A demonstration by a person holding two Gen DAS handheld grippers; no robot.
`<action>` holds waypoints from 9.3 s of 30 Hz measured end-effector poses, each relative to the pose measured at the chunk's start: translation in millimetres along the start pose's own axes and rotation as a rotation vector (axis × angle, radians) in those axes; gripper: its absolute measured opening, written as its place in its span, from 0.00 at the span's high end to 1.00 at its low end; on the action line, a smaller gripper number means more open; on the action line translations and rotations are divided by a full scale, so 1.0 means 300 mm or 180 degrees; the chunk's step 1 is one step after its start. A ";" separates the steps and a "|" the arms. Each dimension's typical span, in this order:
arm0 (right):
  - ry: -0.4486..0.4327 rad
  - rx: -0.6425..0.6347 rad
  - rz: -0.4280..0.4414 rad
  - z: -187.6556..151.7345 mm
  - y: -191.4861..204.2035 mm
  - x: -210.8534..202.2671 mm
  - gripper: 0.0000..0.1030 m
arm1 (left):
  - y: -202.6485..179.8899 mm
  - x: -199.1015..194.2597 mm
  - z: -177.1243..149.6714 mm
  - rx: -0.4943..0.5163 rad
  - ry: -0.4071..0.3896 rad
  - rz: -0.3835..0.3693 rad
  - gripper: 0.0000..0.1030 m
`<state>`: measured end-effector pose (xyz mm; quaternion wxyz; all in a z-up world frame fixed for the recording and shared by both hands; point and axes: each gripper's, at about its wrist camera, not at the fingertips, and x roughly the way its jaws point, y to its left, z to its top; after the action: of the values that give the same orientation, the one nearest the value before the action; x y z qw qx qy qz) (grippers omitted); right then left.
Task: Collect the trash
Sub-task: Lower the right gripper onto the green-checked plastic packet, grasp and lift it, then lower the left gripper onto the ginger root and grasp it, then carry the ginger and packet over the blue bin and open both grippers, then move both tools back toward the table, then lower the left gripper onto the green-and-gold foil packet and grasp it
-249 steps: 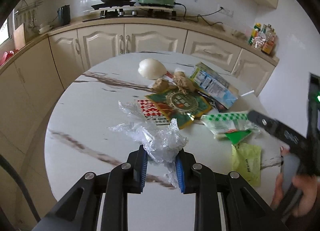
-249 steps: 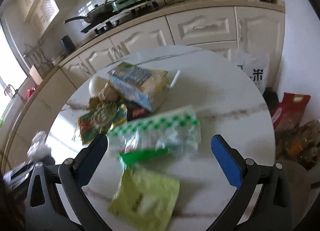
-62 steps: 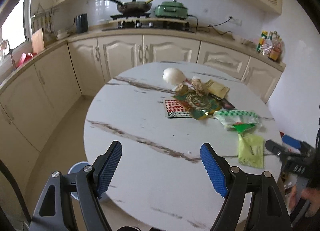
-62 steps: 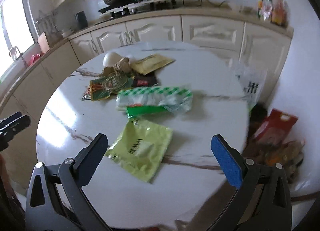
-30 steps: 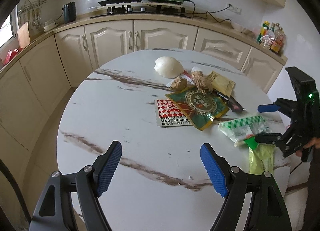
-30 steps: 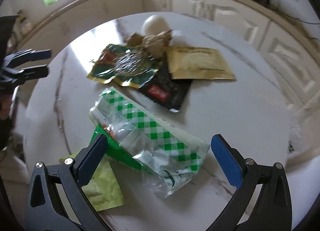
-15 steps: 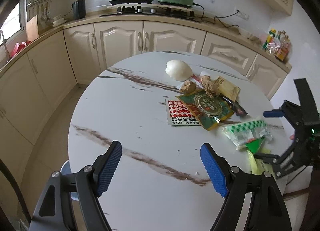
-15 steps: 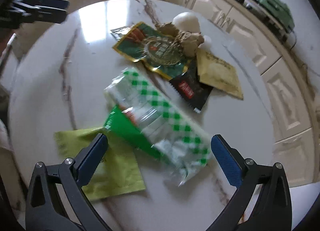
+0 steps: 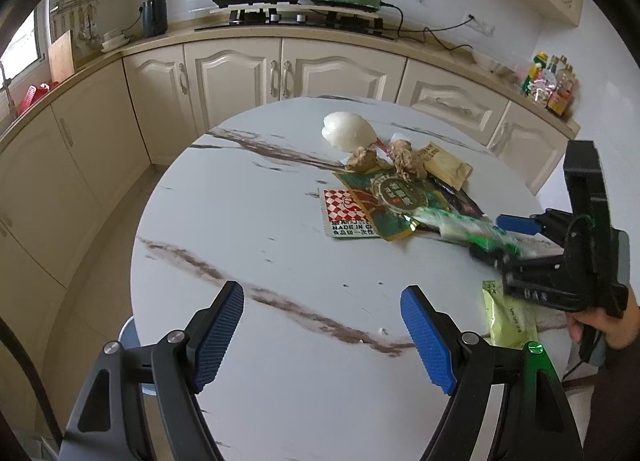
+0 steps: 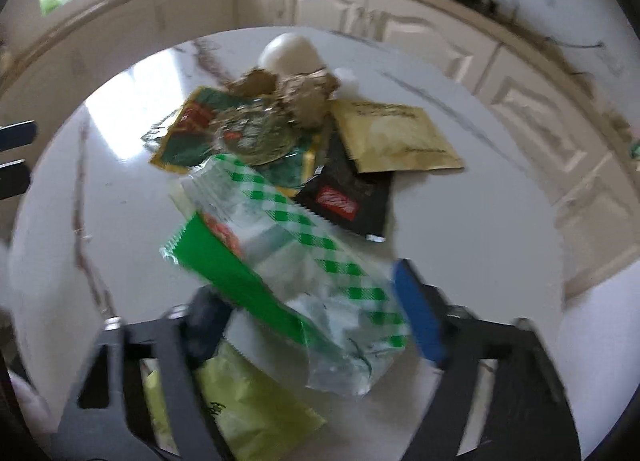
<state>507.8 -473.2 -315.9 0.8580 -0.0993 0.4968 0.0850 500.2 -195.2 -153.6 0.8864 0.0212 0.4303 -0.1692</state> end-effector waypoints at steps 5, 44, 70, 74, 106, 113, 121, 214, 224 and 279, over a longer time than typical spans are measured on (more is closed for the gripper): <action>-0.0061 -0.0050 -0.0297 -0.001 0.030 -0.018 0.75 | -0.020 0.007 0.007 0.0046 0.0023 -0.0003 0.25; -0.0589 0.0890 -0.0354 0.049 -0.164 -0.040 0.87 | -0.293 0.640 0.476 0.0324 0.0272 -0.0041 0.25; -0.0721 0.1129 -0.0172 0.012 -0.220 -0.095 0.86 | -0.213 0.680 0.445 0.0326 0.0190 -0.0231 0.38; -0.0729 0.1115 -0.0154 0.011 -0.217 -0.097 0.86 | -0.165 0.683 0.452 0.0209 0.0182 -0.0300 0.39; -0.0714 0.1159 -0.0087 0.004 -0.206 -0.090 0.86 | -0.251 0.701 0.420 0.0632 0.0213 -0.0525 0.61; -0.0795 0.1144 -0.0056 0.011 -0.159 -0.145 0.86 | -0.131 0.516 0.388 0.0373 0.0005 -0.0862 0.61; -0.0939 0.0963 0.0068 0.060 0.024 -0.258 0.86 | 0.027 0.276 0.268 0.0278 -0.0296 -0.0527 0.61; -0.0299 0.0216 0.1272 -0.336 0.928 -0.669 0.22 | 0.560 -0.670 -0.606 -0.0924 -0.0306 0.0240 0.39; -0.0570 0.0558 0.1382 -0.460 0.678 -0.952 0.21 | 0.449 -0.972 -0.713 -0.0724 -0.0479 -0.0298 0.38; -0.0763 0.1786 -0.0060 -0.256 -0.033 -0.257 0.12 | -0.237 0.491 0.240 -0.0068 0.0285 -0.0601 0.39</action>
<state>408.1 -506.1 -285.5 0.9052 0.1476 0.3952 -0.0524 616.2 -316.9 -214.2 0.8466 -0.0213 0.4714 -0.2462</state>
